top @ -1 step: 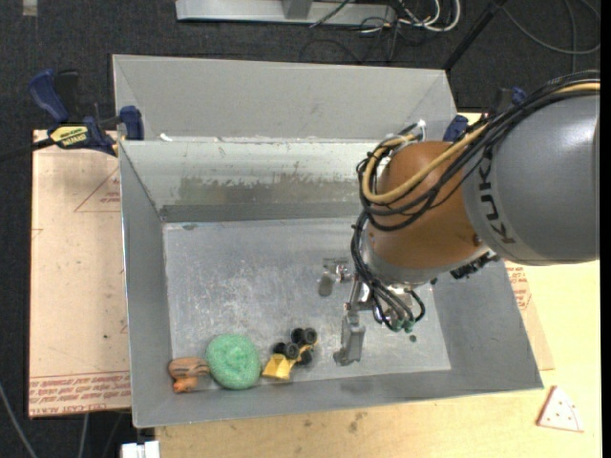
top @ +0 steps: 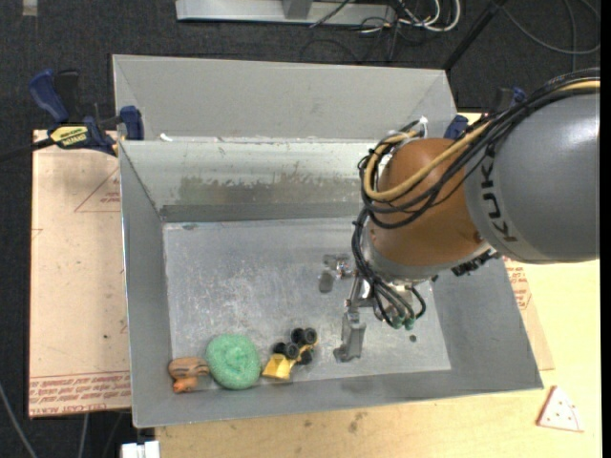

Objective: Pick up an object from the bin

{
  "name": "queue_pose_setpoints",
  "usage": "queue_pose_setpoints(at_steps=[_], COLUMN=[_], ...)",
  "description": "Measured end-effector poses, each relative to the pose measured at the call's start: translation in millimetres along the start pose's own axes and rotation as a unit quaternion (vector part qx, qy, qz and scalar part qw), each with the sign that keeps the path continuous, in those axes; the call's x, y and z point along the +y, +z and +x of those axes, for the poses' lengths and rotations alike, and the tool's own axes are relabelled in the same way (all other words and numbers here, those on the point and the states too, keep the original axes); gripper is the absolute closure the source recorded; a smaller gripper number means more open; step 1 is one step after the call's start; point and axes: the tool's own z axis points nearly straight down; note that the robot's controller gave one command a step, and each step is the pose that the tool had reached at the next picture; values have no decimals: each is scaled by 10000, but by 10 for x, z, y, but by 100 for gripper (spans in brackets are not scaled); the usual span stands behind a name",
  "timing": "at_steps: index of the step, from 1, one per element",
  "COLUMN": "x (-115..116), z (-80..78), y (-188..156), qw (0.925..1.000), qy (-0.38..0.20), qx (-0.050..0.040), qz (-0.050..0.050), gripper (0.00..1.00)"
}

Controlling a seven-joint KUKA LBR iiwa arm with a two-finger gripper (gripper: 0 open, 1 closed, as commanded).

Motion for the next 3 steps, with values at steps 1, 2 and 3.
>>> queue_pose_setpoints(at_steps=[1,2,3], x=[59,272,509], z=[60,77,212], y=[267,725,834], qw=[9994,9922,10000], qy=[-331,-1246,-36], qx=[-35,-10,1], qz=[3,3,2], gripper=[0,0,100])
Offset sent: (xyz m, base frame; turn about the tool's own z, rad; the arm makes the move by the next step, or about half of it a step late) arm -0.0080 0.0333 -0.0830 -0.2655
